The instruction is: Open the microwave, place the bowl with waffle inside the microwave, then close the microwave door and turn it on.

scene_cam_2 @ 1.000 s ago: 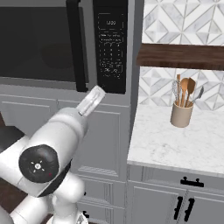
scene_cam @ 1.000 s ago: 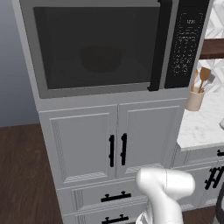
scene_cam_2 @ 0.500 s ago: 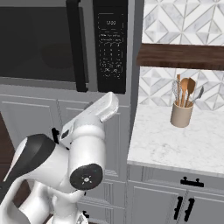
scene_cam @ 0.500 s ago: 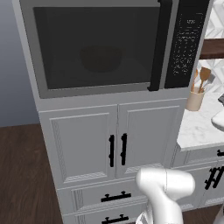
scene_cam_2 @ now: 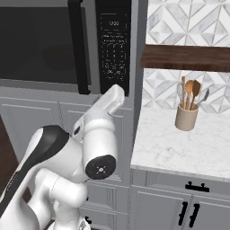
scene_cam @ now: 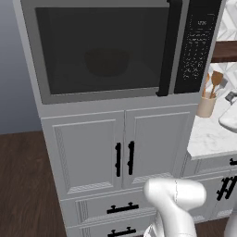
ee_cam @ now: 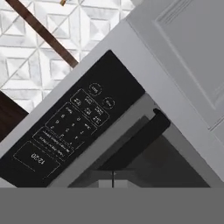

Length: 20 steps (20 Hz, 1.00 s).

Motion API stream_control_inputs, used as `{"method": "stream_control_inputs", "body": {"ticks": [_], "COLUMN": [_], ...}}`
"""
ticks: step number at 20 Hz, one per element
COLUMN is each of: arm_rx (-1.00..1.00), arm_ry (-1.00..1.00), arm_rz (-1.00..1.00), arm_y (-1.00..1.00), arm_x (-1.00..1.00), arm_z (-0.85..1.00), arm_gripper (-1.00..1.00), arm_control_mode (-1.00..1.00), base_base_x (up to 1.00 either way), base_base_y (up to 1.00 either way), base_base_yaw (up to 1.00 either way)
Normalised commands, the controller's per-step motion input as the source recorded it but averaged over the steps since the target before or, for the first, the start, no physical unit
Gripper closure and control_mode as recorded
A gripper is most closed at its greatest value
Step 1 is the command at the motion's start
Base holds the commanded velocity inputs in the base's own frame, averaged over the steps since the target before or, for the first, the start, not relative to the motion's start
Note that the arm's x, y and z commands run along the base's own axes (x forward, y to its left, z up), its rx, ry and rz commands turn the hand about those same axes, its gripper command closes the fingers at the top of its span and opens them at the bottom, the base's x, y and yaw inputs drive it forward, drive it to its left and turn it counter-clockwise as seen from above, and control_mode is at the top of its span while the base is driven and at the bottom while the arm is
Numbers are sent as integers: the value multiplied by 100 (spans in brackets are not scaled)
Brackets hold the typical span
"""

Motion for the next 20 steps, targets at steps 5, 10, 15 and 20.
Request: {"method": "stream_control_inputs", "body": {"ticks": [5,10,15,20], "arm_rx": [-25,-11,-1,0], "arm_ry": [-12,0,0,0], "arm_rz": [-24,-13,-2,0], "arm_y": [5,0,0,0], "arm_x": [60,60,46,51], "arm_z": [0,0,0,0], "arm_gripper": [100,100,100,100], "arm_control_mode": [-100,-100,-100,-100], "base_base_x": [0,0,0,0], "base_base_y": [0,0,0,0], "base_base_yaw": [0,0,0,0]}}
